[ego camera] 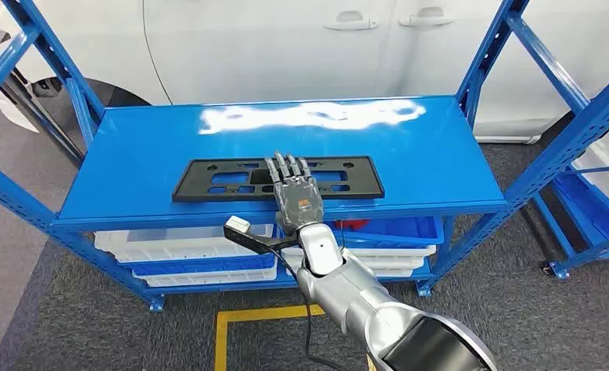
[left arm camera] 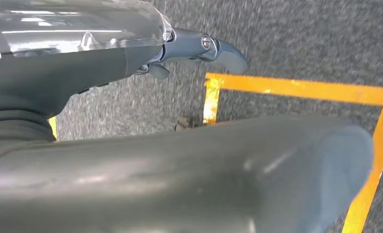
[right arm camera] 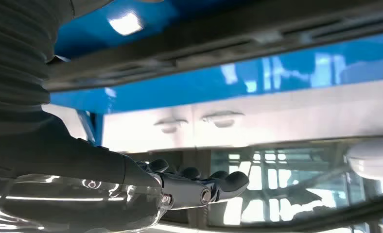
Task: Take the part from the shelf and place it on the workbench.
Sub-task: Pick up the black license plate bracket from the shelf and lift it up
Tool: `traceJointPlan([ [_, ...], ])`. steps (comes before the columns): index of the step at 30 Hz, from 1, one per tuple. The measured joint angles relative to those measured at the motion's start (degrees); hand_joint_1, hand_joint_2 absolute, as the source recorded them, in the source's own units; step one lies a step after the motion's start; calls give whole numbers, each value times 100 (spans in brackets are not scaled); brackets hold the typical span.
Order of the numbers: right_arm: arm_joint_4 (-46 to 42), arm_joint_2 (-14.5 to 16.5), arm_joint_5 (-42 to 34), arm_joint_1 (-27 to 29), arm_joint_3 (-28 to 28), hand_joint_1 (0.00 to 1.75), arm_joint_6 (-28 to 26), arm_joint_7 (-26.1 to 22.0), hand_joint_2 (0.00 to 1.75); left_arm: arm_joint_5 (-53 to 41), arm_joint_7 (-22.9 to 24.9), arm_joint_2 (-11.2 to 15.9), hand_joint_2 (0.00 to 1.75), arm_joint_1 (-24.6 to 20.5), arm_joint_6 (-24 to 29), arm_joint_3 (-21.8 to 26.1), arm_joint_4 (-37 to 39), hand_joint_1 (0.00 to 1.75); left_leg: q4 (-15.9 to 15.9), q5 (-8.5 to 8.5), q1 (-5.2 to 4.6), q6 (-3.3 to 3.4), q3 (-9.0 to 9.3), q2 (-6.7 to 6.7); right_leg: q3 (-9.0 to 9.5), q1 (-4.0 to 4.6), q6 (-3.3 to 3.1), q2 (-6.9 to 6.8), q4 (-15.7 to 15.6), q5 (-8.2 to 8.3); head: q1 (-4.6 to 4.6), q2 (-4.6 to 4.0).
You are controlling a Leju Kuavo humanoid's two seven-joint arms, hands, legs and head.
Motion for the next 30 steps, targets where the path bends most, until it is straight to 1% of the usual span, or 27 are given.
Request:
traceJointPlan([
  [2, 1, -5, -4, 15, 0, 0, 1, 0, 175, 2, -1, 0, 0, -3, 0, 1, 0, 0, 4, -15, -1, 12, 5, 0, -268, -13, 18, 0, 474, -184, 0, 0],
  [3, 1, -9, -8, 29, 0, 0, 1, 0, 175, 3, -2, 0, 0, -5, 0, 1, 0, 0, 9, -31, -1, 19, 13, 0, -504, -27, 36, 0, 864, -306, 0, 0],
  [4, 2, -13, -12, 46, 0, 0, -1, 0, 175, 3, -2, 0, 0, 0, 0, 2, 1, 0, 15, -52, -1, 20, 26, -3, -686, -42, 53, -1, 1124, -334, 0, 0],
  [5, 2, -16, -14, 59, 0, 0, -2, 0, 175, 3, -1, 0, 0, 7, 0, 2, 1, 0, 23, -76, 0, 13, 47, -6, -765, -58, 67, -3, 1167, -242, 0, 0],
  [6, 2, -16, -15, 63, 0, 0, -5, -1, 175, 2, -1, -2, 0, 15, -1, 3, 2, 0, 34, -108, 2, 2, 81, -11, -710, -73, 74, -6, 949, -32, 0, 0],
  [7, 2, -17, -15, 61, 0, 0, -7, -1, 175, 2, -3, -4, 0, 20, -1, 3, 2, 0, 49, -146, 5, -14, 122, -15, -564, -85, 74, -10, 561, 237, 0, 0],
  [8, 3, -17, -15, 56, 0, 0, -9, -2, 175, 2, -5, -6, 0, 21, -2, 4, 2, 0, 66, -187, 0, -39, 156, -18, -396, -87, 65, -15, 168, 440, 0, 0],
  [9, 3, -16, -15, 49, 1, 0, -10, -3, 175, 1, -9, -8, 0, 15, -2, 5, 2, 0, 89, -226, -9, -69, 175, -22, -257, -83, 43, -18, -162, 571, 0, 1],
  [10, 3, -14, -15, 46, 1, 0, -10, -4, 175, 2, -15, -8, 0, 8, -1, 7, 2, 0, 102, -255, -17, -100, 181, -23, -183, -73, 14, -19, -346, 612, 0, 1],
  [11, 3, -12, -14, 44, 2, 0, -10, -3, 175, 3, -20, -8, 0, 5, 0, 10, 1, 0, 106, -274, -23, -134, 179, -23, -160, -58, -22, -15, -403, 580, 0, 1],
  [13, 1, -5, 4, 44, 4, 0, -10, -2, 175, 8, -29, -6, 0, 3, 2, 17, 1, 0, 104, -310, -12, -196, 191, -12, -142, -53, -99, -3, -435, 561, -1, 1],
  [14, 1, 0, 21, 40, 5, 0, -10, 3, 175, 10, -33, -7, 0, 3, 3, 22, 0, 0, 157, -353, -5, -224, 185, -6, -114, -60, -138, -1, -451, 552, -1, 1],
  [15, 0, 5, 45, 34, 7, 0, -10, 5, 175, 11, -35, -9, 0, 0, 3, 28, 1, 0, 312, -440, 0, -249, 129, -1, -79, -69, -176, -4, -470, 542, -1, 1],
  [16, 0, 12, 65, 30, 9, 0, -11, 10, 175, 9, -35, -12, 0, -4, 3, 34, 1, 0, 601, -575, 6, -269, -3, 1, -41, -74, -209, -9, -484, 526, -1, 1],
  [18, 10, 13, 92, 34, 12, 0, -18, 16, 175, -14, -20, -18, 0, -6, 3, 43, 2, 0, 1381, -854, 14, -296, -424, 2, 9, -53, -251, -12, -486, 480, 0, 1],
  [19, 17, 11, 96, 41, 13, 0, -22, 17, 175, -29, -3, -17, 0, -5, 6, 44, 2, 0, 1683, -913, 17, -302, -620, 2, 31, -43, -260, -9, -484, 457, 0, 0],
  [20, 26, 8, 98, 48, 13, 0, -27, 13, 175, -41, 14, -17, 0, -4, 9, 45, 2, 0, 1781, -855, 18, -300, -726, 2, 59, -36, -261, -2, -481, 433, 0, 0],
  [21, 31, 6, 101, 51, 13, 0, -32, 1, 175, -46, 29, -15, 0, -5, 13, 45, 2, 0, 1652, -687, 18, -290, -722, 2, 96, -32, -257, 6, -479, 404, 0, 0],
  [22, 33, 4, 108, 53, 13, 0, -38, -18, 175, -46, 38, -12, 0, -7, 17, 47, 2, 0, 1321, -434, 17, -273, -610, 2, 144, -30, -249, 13, -478, 371, 0, 0],
  [23, 34, 5, 122, 54, 13, 0, -43, -38, 175, -40, 42, -8, 0, -9, 20, 51, 2, 0, 908, -194, 15, -249, -446, 2, 193, -30, -236, 19, -479, 335, 0, 0],
  [24, 35, 5, 138, 52, 13, 0, -48, -54, 175, -34, 44, -4, 0, -11, 22, 58, 2, 0, 549, -35, -1, -223, -287, 1, 228, -23, -216, 25, -476, 303, 0, 0],
  [25, 36, 7, 154, 50, 14, 0, -50, -62, 175, -27, 45, -2, 0, -17, 25, 69, 2, 0, 309, 31, -16, -193, -176, 1, 242, -16, -190, 30, -475, 283, -1, 0],
  [26, 38, 8, 165, 51, 14, 0, -52, -63, 175, -21, 47, 0, 0, -21, 27, 81, 2, 0, 200, 18, -33, -167, -125, -1, 243, -9, -162, 33, -478, 270, -1, 0],
  [27, 38, 9, 173, 51, 14, 0, -52, -65, 175, -11, 49, 2, 0, -22, 29, 93, 2, 0, 174, -15, -48, -140, -113, -5, 238, -4, -132, 35, -484, 264, -1, 0],
  [28, 37, 11, 185, 50, 16, 0, -51, -70, 175, 3, 49, 4, 0, -21, 31, 102, 2, 0, 158, -28, -41, -113, -111, -8, 241, -1, -102, 33, -495, 258, -1, 0],
  [29, 36, 13, 209, 47, 21, 0, -46, -84, 175, 22, 41, 5, 0, -15, 32, 112, 2, 0, 132, -29, -29, -87, -94, -12, 244, -1, -69, 26, -477, 231, 0, 0],
  [30, 34, 15, 246, 38, 36, 0, -30, -104, 175, 50, 30, 5, 0, -11, 32, 125, 2, 0, 105, -31, -16, -56, -71, -11, 206, -1, -38, 19, -380, 167, 0, 0],
])
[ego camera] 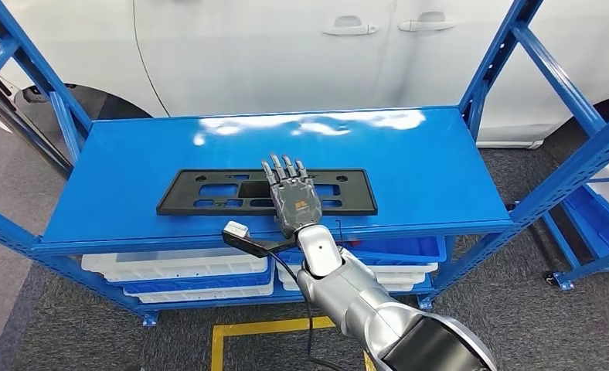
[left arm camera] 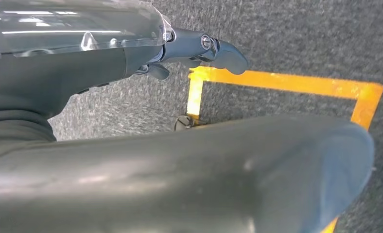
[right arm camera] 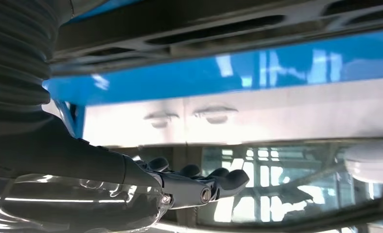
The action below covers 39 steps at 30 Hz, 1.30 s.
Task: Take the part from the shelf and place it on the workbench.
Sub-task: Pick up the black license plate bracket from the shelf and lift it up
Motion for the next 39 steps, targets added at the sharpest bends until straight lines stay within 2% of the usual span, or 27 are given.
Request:
traceJointPlan([
  [1, -2, 1, 43, -9, 27, 0, 31, -21, 175, 27, -16, -1, 0, 1, -2, 14, 0, 0, -25, -1, 14, 27, 25, 2, -99, -1, 26, -6, 204, -107, 0, 0],
  [2, -2, 1, 86, -11, 71, 0, 87, -38, 175, 54, -31, -1, 0, 3, -5, 32, 0, 0, -39, -8, 17, 52, 45, 5, -275, -10, 47, -12, 536, -255, 0, 0],
  [4, 3, -2, 133, -1, 214, 0, 269, -26, 175, 94, -57, -1, 0, 8, -12, 76, 0, 0, -37, -36, 13, 80, 61, 9, -743, -27, 72, -15, 1306, -502, 0, 0],
  [5, 9, -4, 142, 6, 321, 0, 388, 5, 175, 108, -69, -4, 0, 16, -14, 100, 0, 0, -33, -54, 12, 85, 76, 7, -913, -37, 82, -16, 1527, -501, 0, 0],
  [6, 16, -4, 144, 8, 449, 0, 512, 51, 175, 119, -81, -10, 0, 26, -14, 123, 0, 0, -28, -74, 12, 81, 98, 4, -979, -46, 88, -19, 1541, -391, 0, 0],
  [7, 22, -4, 144, 3, 609, 0, 642, 106, 175, 133, -93, -20, 0, 37, -14, 143, 0, 0, -19, -103, 13, 73, 131, -3, -918, -56, 88, -22, 1302, -164, 0, 0],
  [8, 27, -4, 145, -8, 779, 0, 758, 159, 175, 145, -106, -32, 0, 47, -14, 158, 0, 0, -7, -137, 14, 60, 169, -9, -765, -63, 79, -25, 899, 104, 0, 0],
  [10, 35, -4, 145, -45, 1141, 0, 962, 255, 175, 161, -130, -52, 0, 52, -14, 190, 1, 0, 27, -207, -5, 13, 212, -19, -466, -54, 42, -25, 191, 422, -1, 1],
  [11, 38, -4, 145, -62, 1303, 0, 1043, 287, 175, 162, -139, -56, 0, 51, -14, 207, 2, 0, 35, -229, -11, -19, 217, -20, -399, -42, 15, -22, 26, 453, -1, 1],
  [15, 35, 5, 138, -131, 1790, 0, 1327, 381, 175, 173, -172, -61, 0, 57, -15, 270, 2, 0, 79, -316, 5, -150, 237, -9, -322, -42, -121, -4, -88, 421, -1, 0],
  [17, 30, 17, 113, -175, 1927, 0, 1453, 409, 175, 177, -189, -65, 0, 57, -16, 283, 2, 0, 534, -567, 16, -196, 40, -5, -262, -65, -175, -17, -130, 412, -1, 0],
  [19, 30, 22, 58, -186, 2015, 0, 1536, 416, 175, 176, -199, -67, 0, 67, -16, 298, 2, 0, 1311, -877, 25, -232, -365, -5, -246, -54, -205, -24, -132, 393, 0, 0],
  [20, 30, 22, 20, -184, 2045, 0, 1561, 416, 175, 176, -201, -67, 0, 75, -16, 305, 2, 0, 1578, -931, 29, -242, -526, -5, -241, -48, -210, -22, -130, 386, 0, 0],
  [21, 30, 22, -18, -184, 2067, 0, 1578, 415, 175, 175, -202, -66, 0, 81, -16, 309, 2, 0, 1646, -878, 30, -245, -594, -5, -232, -44, -209, -18, -129, 378, 0, 0],
  [22, 30, 23, -50, -186, 2082, 0, 1589, 414, 175, 174, -203, -66, 0, 84, -16, 311, 2, 0, 1467, -709, 31, -239, -538, -5, -214, -44, -203, -14, -128, 366, 0, 0],
  [24, 29, 25, -91, -193, 2099, 0, 1603, 412, 175, 170, -207, -62, 0, 81, -16, 311, 2, 0, 672, -276, 29, -206, -186, -2, -163, -39, -173, -8, -125, 331, 0, 0],
  [25, 29, 27, -115, -200, 2103, 36, 1613, 412, 175, 169, -208, -61, 0, 75, -16, 311, 2, 0, 316, -136, 18, -174, -25, -5, -152, -29, -150, -5, -119, 317, 0, 0],
  [26, 27, 28, -157, -206, 2105, 79, 1636, 409, 175, 167, -209, -60, 0, 71, -16, 312, 2, 0, 102, -76, 5, -142, 68, -7, -154, -20, -122, -4, -116, 312, 0, 0],
  [28, 11, 29, -304, -215, 2106, 167, 1718, 388, 175, 163, -210, -58, 0, 71, -15, 313, 2, 0, 17, -84, -23, -74, 90, -15, -169, -14, -59, -1, -121, 317, 0, 1],
  [29, -8, 29, -401, -217, 2106, 175, 1769, 374, 175, 161, -211, -57, 0, 75, -15, 314, 2, 0, 3, -74, -11, -42, 92, -12, -169, -14, -25, -2, -123, 310, -1, 1],
  [31, -61, 29, -645, -235, 2111, 175, 1853, 350, 175, 160, -226, -53, 0, 71, -16, 316, 2, 0, -35, -53, 13, 22, 111, -7, -241, -16, 31, -10, 56, 174, -1, 1],
  [32, -88, 28, -780, -246, 2124, 175, 1879, 346, 175, 160, -239, -49, 0, 64, -16, 317, 2, 0, -50, -47, 22, 50, 120, -3, -361, -20, 51, -14, 320, 22, -1, 0],
  [34, -118, 24, -1014, -258, 2166, 175, 1913, 342, 175, 161, -260, -36, 0, 54, -15, 321, 2, 0, -48, -52, 5, 82, 121, 1, -742, -34, 74, -21, 1102, -325, 0, 0],
  [35, -124, 21, -1091, -254, 2193, 175, 1926, 342, 175, 161, -265, -31, 0, 52, -15, 325, 2, 0, -44, -57, -2, 90, 122, 2, -910, -37, 79, -21, 1418, -409, 0, 0],
  [36, -128, 19, -1141, -250, 2217, 175, 1935, 342, 175, 161, -266, -26, 0, 54, -14, 331, 2, 0, -39, -63, -7, 93, 124, 1, -992, -37, 78, -22, 1543, -385, 0, 0],
  [37, -135, 18, -1177, -249, 2236, 175, 1939, 342, 175, 161, -267, -23, 0, 55, -14, 338, 2, 0, -34, -69, -11, 93, 131, -2, -968, -36, 69, -22, 1452, -264, 0, 0],
  [39, -161, 18, -1229, -261, 2255, 175, 1939, 343, 175, 161, -268, -22, 0, 54, -15, 345, 2, 0, -21, -91, -17, 78, 154, -10, -621, -28, 19, -23, 681, 150, 0, 0],
])
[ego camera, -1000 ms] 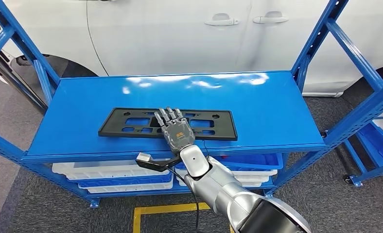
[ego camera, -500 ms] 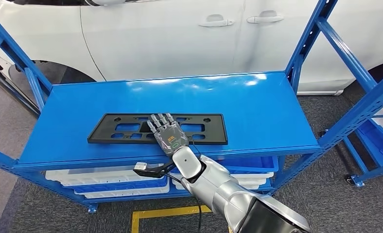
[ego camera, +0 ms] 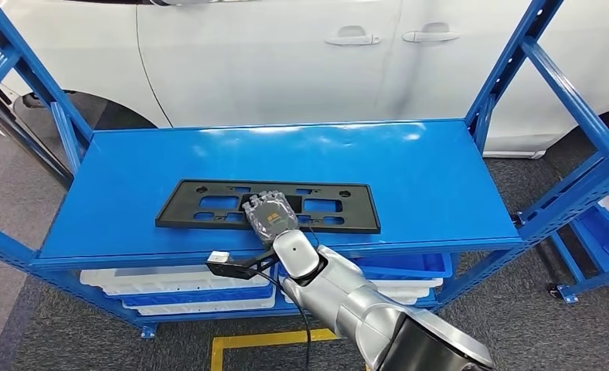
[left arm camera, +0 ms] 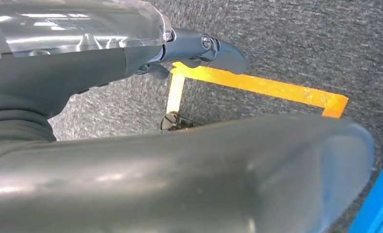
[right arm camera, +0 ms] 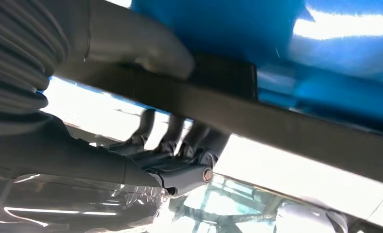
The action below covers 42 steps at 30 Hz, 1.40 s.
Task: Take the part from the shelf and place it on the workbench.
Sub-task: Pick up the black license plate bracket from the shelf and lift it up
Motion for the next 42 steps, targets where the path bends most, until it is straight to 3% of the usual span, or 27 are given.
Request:
traceJointPlan([
  [2, -29, 2, -52, -22, 4, 175, 1, 1, 175, 0, -2, 1, 0, -11, -1, 3, 0, 0, 20, -25, -18, -40, 2, -6, 305, 26, -54, -1, -658, 232, 0, 0],
  [4, -44, 4, -92, -34, 9, 175, 8, 1, 175, 0, -5, 3, 0, -19, -2, 5, 0, 0, 22, -35, -22, -95, -5, -6, 355, 55, -93, 5, -786, 238, 0, 0],
  [7, -57, 10, -133, -48, 14, 175, 22, 2, 175, 0, -9, 15, 0, -23, -4, 8, 0, 0, 139, -138, -1, -190, -44, 0, 394, 20, -179, 4, -854, 268, -1, 1],
  [9, -62, 20, -173, -59, 31, 175, 26, 5, 175, -1, -25, 21, 87, -23, -31, 9, 0, 0, 686, -438, 18, -251, -289, 3, 417, -1, -213, -5, -882, 274, -1, 0],
  [11, -62, 25, -221, -60, 74, 175, 20, 9, 175, -8, -84, 25, 175, -9, -80, 12, 0, 0, 1444, -738, 39, -303, -663, 4, 418, -2, -224, -7, -879, 266, 0, 0],
  [12, -61, 25, -247, -59, 98, 175, 10, 9, 175, -19, -133, 28, 175, 0, -97, 12, 0, 0, 1640, -759, 48, -322, -771, 4, 420, -2, -224, -6, -876, 262, 0, 0],
  [13, -61, 25, -275, -60, 123, 175, -5, 8, 175, -33, -190, 32, 175, 6, -104, 12, 0, 0, 1614, -663, 58, -334, -774, 5, 425, -5, -218, -3, -872, 255, 0, 0],
  [15, -61, 26, -343, -67, 163, 175, -66, -7, 175, -66, -315, 39, 175, 7, -103, 11, 0, 0, 958, -251, 80, -341, -480, 9, 446, -13, -188, 5, -854, 230, 0, 0],
  [17, -61, 26, -430, -84, 183, 175, -187, -41, 175, -89, -424, 45, 175, 2, -102, 10, 0, 0, 270, -12, 72, -303, -152, 6, 444, 4, -132, 14, -822, 200, 0, 1],
  [18, -61, 26, -480, -93, 185, 175, -270, -66, 175, -95, -464, 45, 175, 3, -97, 9, 0, 0, 102, 8, 62, -266, -77, 2, 433, 15, -103, 18, -811, 194, 0, 1],
  [22, -82, 24, -830, -116, 166, 175, -863, -311, 175, -72, -509, 46, 175, 35, -72, 10, 0, 0, 47, -3, 60, -97, -73, -6, 381, 12, 7, 17, -727, 123, 1, 0],
  [24, -171, 18, -1107, -144, 44, 175, -1328, -595, 175, -43, -507, 51, 175, 39, -75, 16, 0, 0, 30, 8, 61, -33, -72, 1, 143, -3, 43, 8, -216, -177, 1, 0],
  [26, -309, 8, -1360, -176, -180, 175, -1638, -927, 175, -15, -514, 58, 175, 46, -90, 33, 0, 0, 32, 1, 42, -1, -74, 8, -257, -6, 54, 3, 605, -527, 0, 0],
  [27, -408, -2, -1535, -165, -315, 175, -1692, -1157, 175, 0, -537, 61, 175, 53, -106, 44, 0, 0, 34, -5, 34, 8, -69, 9, -396, -6, 54, 2, 870, -585, 0, 0],
  [28, -552, -17, -1786, -118, -461, 175, -1721, -1458, 175, 22, -572, 63, 175, 63, -131, 56, 0, 0, 37, -11, 27, 13, -61, 6, -444, -5, 47, 2, 941, -542, 0, 0],
  [29, -813, -45, -2209, -20, -645, 175, -1711, -1929, 175, 61, -628, 64, 175, 74, -176, 73, 0, 0, 41, -21, 20, 15, -47, 1, -376, -2, 28, 2, 768, -392, 0, 0],
  [30, -1242, -83, -2850, 133, -871, 175, -1623, -2556, 175, 124, -705, 65, 175, 85, -242, 97, 0, 0, 44, -37, 13, 11, -26, -6, -201, 5, -6, 2, 383, -168, 0, 0],
  [32, -2388, -175, -4398, 536, -1345, 175, -1216, -3773, 175, 281, -867, 66, 175, 94, -366, 174, 0, 0, 58, -74, -12, -12, 3, -20, 181, 32, -80, -3, -422, 159, 0, 1],
  [33, -3063, -228, -5231, 760, -1574, 175, -865, -4218, 175, 351, -947, 70, 175, 94, -400, 223, 0, 0, 64, -89, -21, -30, 7, -27, 294, 46, -101, -11, -661, 221, 0, 1],
  [36, -4898, -459, -7178, 1423, -2093, 175, 579, -4866, 175, 428, -1074, 99, 175, 131, -434, 350, -1, 0, 46, -119, -11, -104, 25, -43, 368, 57, -135, -36, -796, 207, 0, 0],
  [38, -5862, -630, -7922, 1833, -2311, 175, 1579, -5107, 175, 406, -1072, 128, 175, 180, -458, 386, -1, 0, 185, -251, -2, -152, -8, -26, 424, 15, -181, -40, -870, 224, -1, 0],
  [39, -6267, -697, -8158, 2019, -2377, 175, 2032, -5187, 175, 384, -1054, 147, 175, 193, -451, 392, -1, 0, 409, -392, 5, -173, -98, -15, 448, -9, -202, -42, -899, 232, -1, 0],
  [42, -7234, -843, -8635, 2555, -2468, 175, 3261, -5282, 175, 321, -973, 173, 175, 192, -332, 396, 0, 0, 1467, -844, 45, -241, -593, -4, 475, -8, -225, -37, -902, 209, -1, 0],
])
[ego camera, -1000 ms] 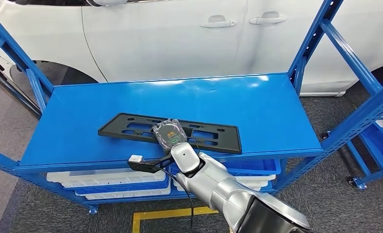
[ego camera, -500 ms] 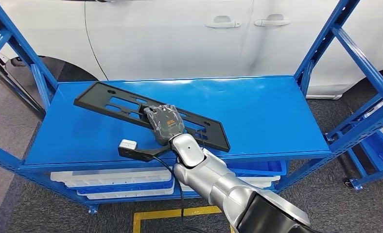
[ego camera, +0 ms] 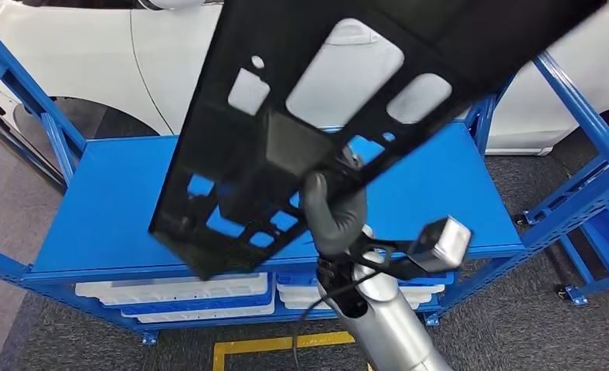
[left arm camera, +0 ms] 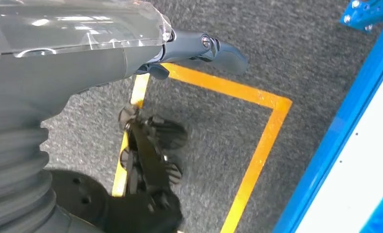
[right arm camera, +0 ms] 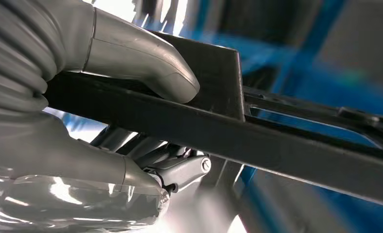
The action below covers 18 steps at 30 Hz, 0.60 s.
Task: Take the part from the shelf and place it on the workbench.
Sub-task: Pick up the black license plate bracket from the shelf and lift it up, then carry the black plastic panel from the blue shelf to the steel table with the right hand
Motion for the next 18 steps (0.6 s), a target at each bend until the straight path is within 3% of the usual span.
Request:
traceJointPlan([
  [1, -218, -23, -112, 192, -14, 175, 349, -5, 175, -15, 37, 7, 175, 3, 56, 1, 0, 0, 162, -3, 12, -19, -90, 1, 14, 0, 2, 2, 4, -11, 0, 0],
  [2, -385, -33, -185, 373, -19, 175, 636, -7, 175, -32, 83, 13, 175, 8, 113, 2, 0, 0, 88, 109, 22, -32, -66, 1, 32, -2, 11, 5, 10, -23, 0, 0],
  [4, -614, -36, -165, 643, 16, 175, 930, -8, 175, -65, 181, 26, 175, 10, 203, 3, 0, 0, -623, 515, 34, -32, 258, 3, 69, -8, 44, 16, 35, -51, 0, 0],
  [6, -777, -38, -44, 773, 118, 175, 909, -7, 175, -105, 268, 35, 175, -7, 263, 3, -1, 0, -1265, 751, 16, 8, 560, -3, 69, 10, 102, 28, 75, -76, 1, 0],
  [10, -896, -73, 130, 898, 435, 175, 653, 1, 175, -166, 383, 40, 175, -12, 339, 3, -2, 0, -1433, 821, -7, 150, 601, -9, 40, 9, 227, 39, 107, -89, 1, 0],
  [12, -900, -96, 177, 945, 529, 175, 655, 3, 175, -187, 402, 40, 175, -19, 348, 3, -2, 0, -1475, 884, 11, 236, 565, 5, -69, 0, 273, 36, 400, -369, 2, 0],
  [15, -895, -135, 242, 1009, 583, 175, 691, 3, 175, -209, 412, 42, 175, -17, 349, 3, -2, 0, -1475, 973, -3, 283, 441, 20, -440, -13, 305, 31, 1471, -1051, 2, 0],
  [16, -885, -149, 251, 1029, 590, 175, 696, 3, 175, -213, 413, 42, 175, -13, 351, 3, -2, 0, -1470, 1007, -7, 282, 391, 22, -477, -14, 308, 31, 1681, -1135, 1, 0],
  [17, -874, -161, 255, 1042, 599, 175, 694, 3, 175, -217, 415, 43, 175, -10, 353, 3, -2, 0, -1462, 1040, -9, 275, 341, 22, -407, -13, 304, 31, 1672, -1106, 1, 0],
  [18, -864, -170, 257, 1048, 605, 175, 693, 3, 175, -219, 419, 43, 175, -7, 355, 3, -2, 0, -1452, 1071, -10, 266, 295, 20, -218, -12, 292, 31, 1428, -982, 1, 0],
])
